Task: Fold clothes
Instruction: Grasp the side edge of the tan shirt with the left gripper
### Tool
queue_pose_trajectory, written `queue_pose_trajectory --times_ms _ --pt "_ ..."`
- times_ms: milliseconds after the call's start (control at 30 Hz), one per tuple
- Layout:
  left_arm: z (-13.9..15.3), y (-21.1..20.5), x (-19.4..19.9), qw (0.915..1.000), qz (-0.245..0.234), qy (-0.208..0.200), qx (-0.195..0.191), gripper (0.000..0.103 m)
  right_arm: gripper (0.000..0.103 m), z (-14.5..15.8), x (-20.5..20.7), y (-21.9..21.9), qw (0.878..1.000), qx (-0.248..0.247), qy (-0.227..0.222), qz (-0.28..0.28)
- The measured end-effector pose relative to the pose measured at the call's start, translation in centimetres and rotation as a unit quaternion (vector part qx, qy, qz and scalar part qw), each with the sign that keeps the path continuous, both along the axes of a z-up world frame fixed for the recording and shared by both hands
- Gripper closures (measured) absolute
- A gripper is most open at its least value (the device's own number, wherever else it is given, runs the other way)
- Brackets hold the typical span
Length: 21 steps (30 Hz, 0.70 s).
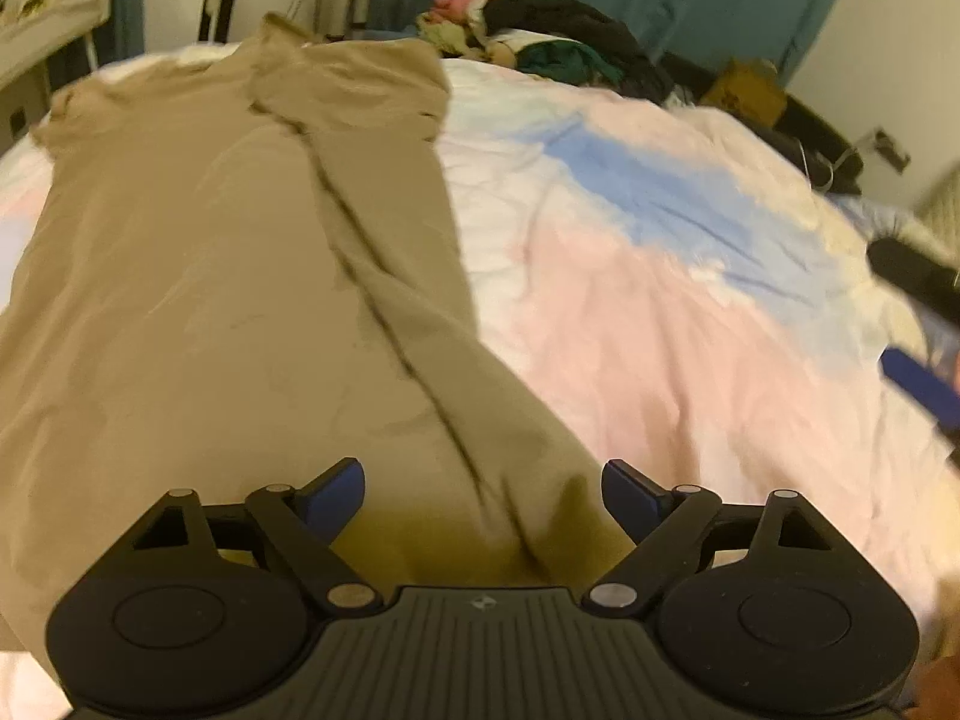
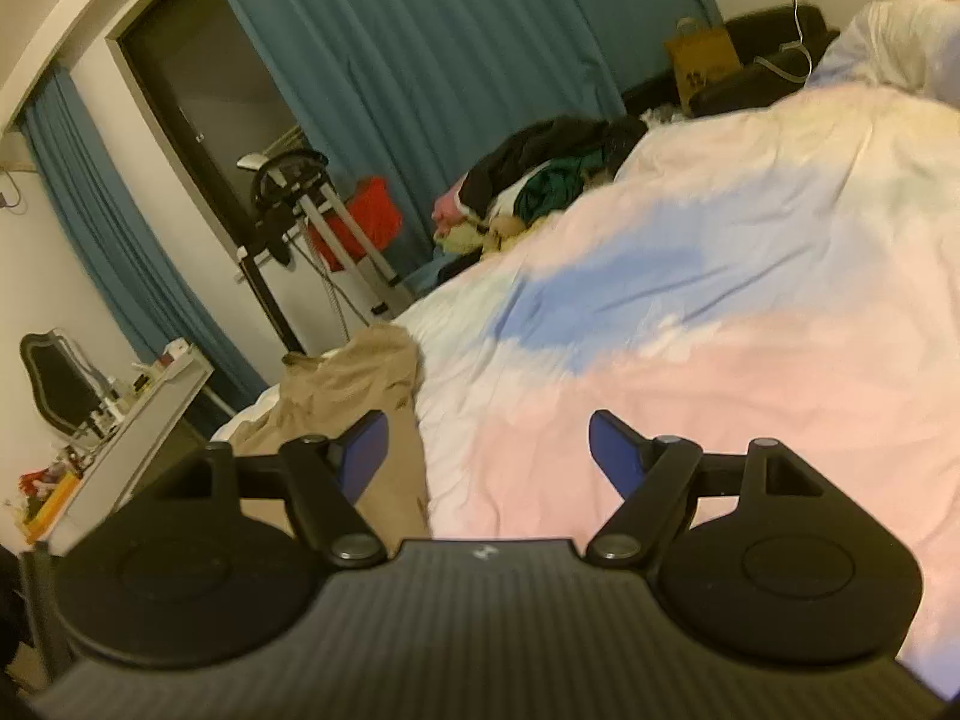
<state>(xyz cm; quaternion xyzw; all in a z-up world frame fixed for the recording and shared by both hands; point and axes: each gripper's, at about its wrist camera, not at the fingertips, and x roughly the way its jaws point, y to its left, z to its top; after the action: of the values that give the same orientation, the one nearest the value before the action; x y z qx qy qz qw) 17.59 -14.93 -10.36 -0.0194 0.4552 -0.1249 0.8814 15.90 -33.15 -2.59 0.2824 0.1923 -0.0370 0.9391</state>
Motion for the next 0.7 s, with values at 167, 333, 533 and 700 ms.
queue_pose_trajectory --times_ms 167,333,533,700 --pt "-2.6 -2.2 0.0 0.9973 -0.043 0.026 0.054 0.061 0.027 -0.4 -0.2 -1.1 1.000 0.024 -0.004 -0.003" --pt "-3.6 -1.5 -0.2 0.9969 -0.055 0.031 0.048 0.096 0.027 -1.2 -0.1 -1.9 0.999 0.053 0.006 -0.010" --pt "-0.3 4.7 -0.9 0.9956 -0.031 0.048 -0.074 0.097 0.027 -1.8 0.2 -2.2 0.997 0.078 0.012 -0.004" --pt "0.4 11.8 -0.4 0.9820 0.003 0.087 -0.168 0.099 0.027 -1.8 1.0 -0.8 0.997 0.067 0.026 0.021"
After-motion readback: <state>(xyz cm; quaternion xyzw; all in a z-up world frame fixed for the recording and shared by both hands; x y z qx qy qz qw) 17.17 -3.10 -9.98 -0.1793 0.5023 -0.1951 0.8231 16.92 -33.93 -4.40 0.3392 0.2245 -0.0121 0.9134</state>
